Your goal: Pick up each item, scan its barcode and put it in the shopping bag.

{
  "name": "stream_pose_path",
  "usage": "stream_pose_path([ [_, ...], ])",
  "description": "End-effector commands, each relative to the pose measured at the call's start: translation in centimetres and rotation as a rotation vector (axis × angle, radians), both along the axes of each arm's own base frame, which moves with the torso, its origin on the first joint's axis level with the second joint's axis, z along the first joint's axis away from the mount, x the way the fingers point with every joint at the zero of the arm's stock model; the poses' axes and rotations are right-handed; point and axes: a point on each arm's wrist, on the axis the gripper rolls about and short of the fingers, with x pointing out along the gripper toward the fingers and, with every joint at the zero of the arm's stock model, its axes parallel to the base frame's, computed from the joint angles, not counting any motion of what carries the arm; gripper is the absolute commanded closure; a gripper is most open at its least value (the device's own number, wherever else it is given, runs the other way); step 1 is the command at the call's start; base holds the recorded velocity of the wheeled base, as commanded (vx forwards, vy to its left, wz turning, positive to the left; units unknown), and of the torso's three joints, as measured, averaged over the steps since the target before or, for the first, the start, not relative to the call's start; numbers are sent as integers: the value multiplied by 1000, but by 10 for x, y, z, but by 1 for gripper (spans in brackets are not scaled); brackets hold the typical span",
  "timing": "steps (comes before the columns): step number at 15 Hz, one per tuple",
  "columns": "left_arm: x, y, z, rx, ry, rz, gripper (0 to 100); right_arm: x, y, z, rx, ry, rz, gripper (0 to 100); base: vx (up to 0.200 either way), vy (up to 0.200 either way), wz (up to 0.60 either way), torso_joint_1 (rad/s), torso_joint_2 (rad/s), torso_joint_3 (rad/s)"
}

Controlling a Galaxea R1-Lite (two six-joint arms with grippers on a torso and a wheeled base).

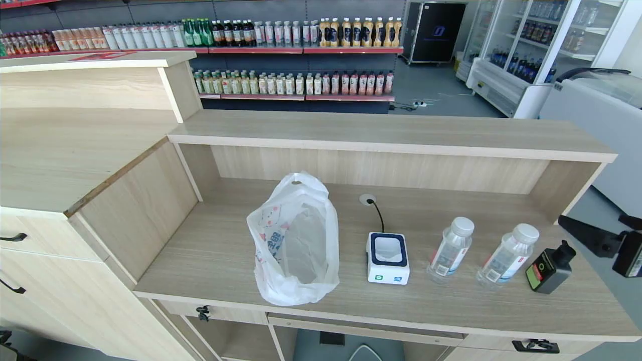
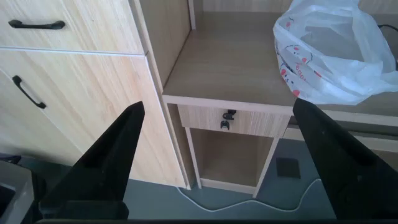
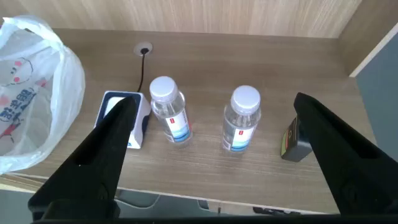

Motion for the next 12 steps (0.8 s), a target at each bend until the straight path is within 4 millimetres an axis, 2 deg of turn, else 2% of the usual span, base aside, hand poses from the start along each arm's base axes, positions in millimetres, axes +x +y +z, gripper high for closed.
stream_pose_path([
  [1, 0, 0, 0, 0, 0, 1, 0, 46, -1, -47, -34, 219, 42, 0, 0, 0, 0, 0, 0, 0],
  [8, 0, 0, 0, 0, 0, 1, 0, 52, -1, -76, -21, 344, 51, 0, 0, 0, 0, 0, 0, 0],
  [12, 0, 0, 0, 0, 0, 1, 0, 78, 5, -96, -28, 342, 86, 0, 0, 0, 0, 0, 0, 0],
])
